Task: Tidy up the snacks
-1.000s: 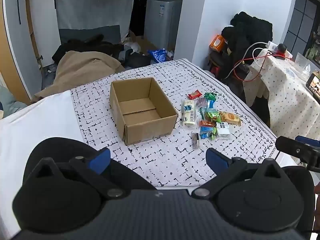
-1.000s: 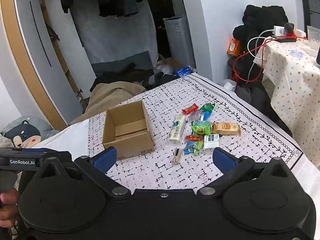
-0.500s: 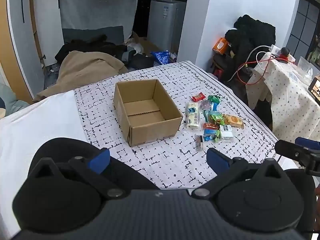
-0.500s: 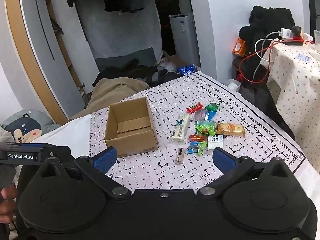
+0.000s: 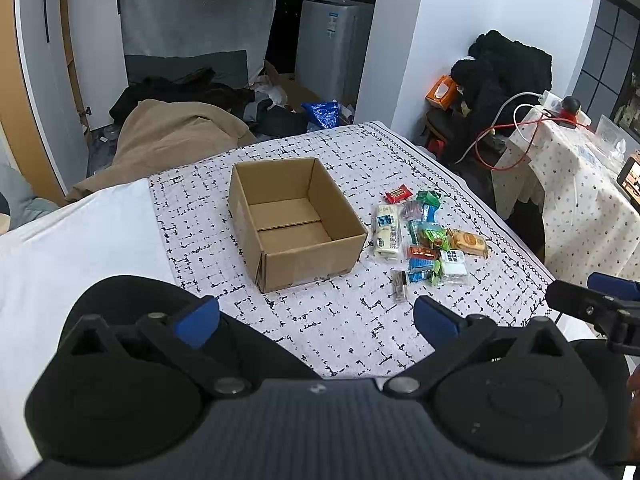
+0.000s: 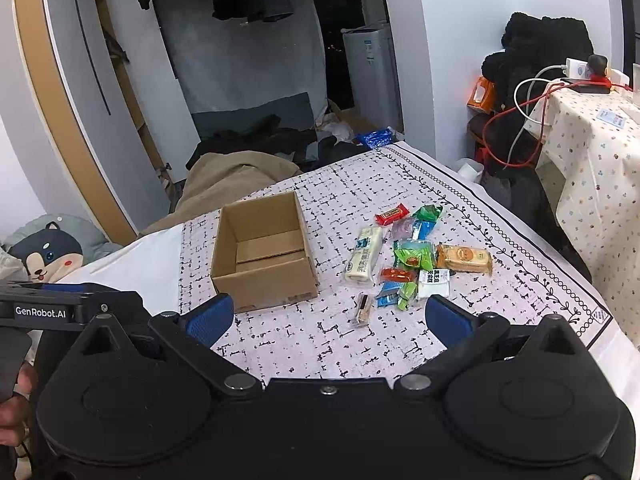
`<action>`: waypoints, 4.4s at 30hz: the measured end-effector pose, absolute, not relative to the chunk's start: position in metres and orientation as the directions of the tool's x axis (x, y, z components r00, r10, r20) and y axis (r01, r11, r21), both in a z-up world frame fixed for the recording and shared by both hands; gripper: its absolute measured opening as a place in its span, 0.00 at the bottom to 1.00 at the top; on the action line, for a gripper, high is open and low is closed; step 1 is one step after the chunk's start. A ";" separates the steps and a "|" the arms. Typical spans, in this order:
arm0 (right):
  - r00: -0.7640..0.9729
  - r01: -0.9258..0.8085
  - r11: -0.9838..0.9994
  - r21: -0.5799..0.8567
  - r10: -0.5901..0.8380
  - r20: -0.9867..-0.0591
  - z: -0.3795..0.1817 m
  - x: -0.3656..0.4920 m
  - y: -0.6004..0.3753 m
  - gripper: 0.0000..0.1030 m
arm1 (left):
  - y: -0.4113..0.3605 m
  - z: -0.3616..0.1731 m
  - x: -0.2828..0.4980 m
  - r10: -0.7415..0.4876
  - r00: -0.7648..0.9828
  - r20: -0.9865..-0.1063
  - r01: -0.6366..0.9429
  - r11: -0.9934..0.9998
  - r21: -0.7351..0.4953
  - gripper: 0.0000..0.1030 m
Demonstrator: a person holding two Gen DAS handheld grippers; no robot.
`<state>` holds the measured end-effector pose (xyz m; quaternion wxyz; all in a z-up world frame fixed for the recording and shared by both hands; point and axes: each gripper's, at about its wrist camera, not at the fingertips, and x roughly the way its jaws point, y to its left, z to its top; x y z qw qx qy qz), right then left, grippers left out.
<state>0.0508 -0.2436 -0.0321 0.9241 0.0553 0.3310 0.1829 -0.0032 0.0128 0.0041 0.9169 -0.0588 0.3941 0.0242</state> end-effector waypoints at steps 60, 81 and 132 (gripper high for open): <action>0.704 -0.261 0.934 0.243 0.356 -0.614 -0.061 0.095 -0.266 1.00 | -0.007 -0.014 0.033 -0.028 0.661 -0.750 -0.082 0.991 -0.110 1.00; 0.646 -0.173 0.926 0.336 0.364 -0.671 -0.125 0.162 -0.296 0.82 | -0.049 -0.061 0.104 -0.068 0.596 -0.800 -0.066 0.989 -0.133 0.97; 0.512 -0.114 0.939 0.325 0.336 -0.790 -0.254 0.280 -0.291 0.51 | -0.111 -0.222 0.250 -0.068 0.277 -0.958 -0.095 0.991 -0.098 0.38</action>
